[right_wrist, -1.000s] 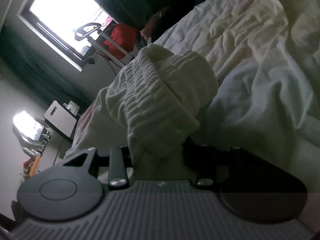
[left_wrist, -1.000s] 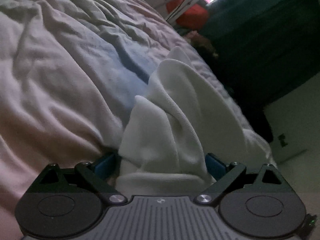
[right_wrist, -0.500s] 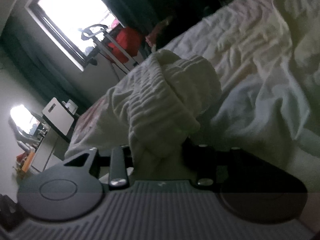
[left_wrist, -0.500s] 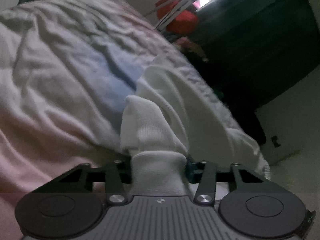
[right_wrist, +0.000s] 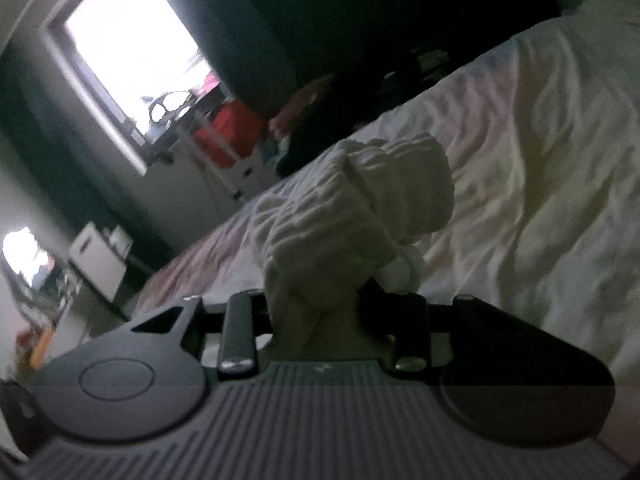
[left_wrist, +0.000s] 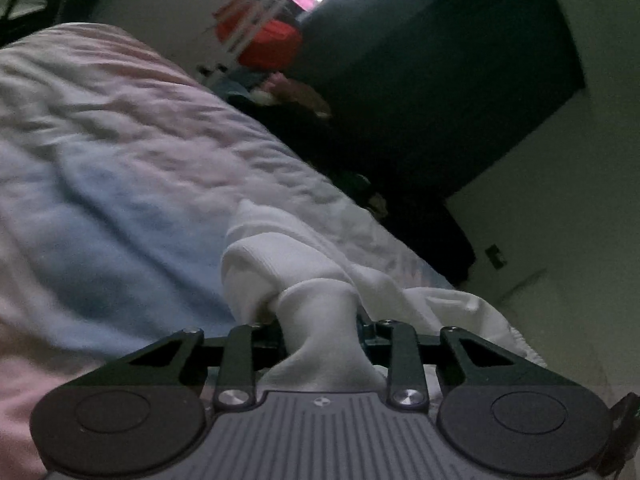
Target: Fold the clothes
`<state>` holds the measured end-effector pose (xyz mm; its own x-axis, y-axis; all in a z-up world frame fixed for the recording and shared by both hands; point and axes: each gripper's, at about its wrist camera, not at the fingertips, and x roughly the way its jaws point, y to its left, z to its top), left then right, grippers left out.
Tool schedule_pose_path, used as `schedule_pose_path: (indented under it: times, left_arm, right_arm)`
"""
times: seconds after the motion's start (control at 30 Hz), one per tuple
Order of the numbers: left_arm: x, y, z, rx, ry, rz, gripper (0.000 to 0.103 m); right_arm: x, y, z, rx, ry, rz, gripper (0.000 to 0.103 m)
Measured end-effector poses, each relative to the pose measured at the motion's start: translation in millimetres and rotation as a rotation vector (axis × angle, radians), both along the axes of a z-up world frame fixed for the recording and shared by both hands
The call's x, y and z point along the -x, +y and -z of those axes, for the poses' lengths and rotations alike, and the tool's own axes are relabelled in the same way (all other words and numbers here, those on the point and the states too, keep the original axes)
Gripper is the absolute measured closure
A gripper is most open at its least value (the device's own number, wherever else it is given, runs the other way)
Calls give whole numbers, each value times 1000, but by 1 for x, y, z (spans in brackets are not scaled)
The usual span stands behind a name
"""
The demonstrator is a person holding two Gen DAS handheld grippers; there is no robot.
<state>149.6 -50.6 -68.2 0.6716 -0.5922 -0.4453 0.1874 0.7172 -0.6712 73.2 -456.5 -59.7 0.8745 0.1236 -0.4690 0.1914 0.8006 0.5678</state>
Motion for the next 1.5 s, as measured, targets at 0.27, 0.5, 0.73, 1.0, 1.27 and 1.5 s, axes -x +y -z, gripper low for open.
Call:
schedule_pose_path:
  times: [0.27,0.5,0.73,1.0,1.27,1.5]
  left_arm:
    - [-124,-161,-33,-79,34,101,73]
    - [-199,-265,-21,-177,17,195,73]
    - [-212,-276,39,-188,13,249,72]
    - [-189,-254,98,-299,-28,287,59]
    - [-176,-255,72,-423,-36,312,37]
    - [-118,-235,12,-501,-145,301,28]
  right_arm:
    - [-88,-149,-7,-145,49,187,64]
    - [-128,-214,36,-157,89,287,64]
    - [-117,-217,92,-118,26,289,64]
    - [-80,-187,159,-139,76,334,55]
    - [-74,-193,132,-189,285,374,49]
    - [-40,-182,81,-151,372,367,49]
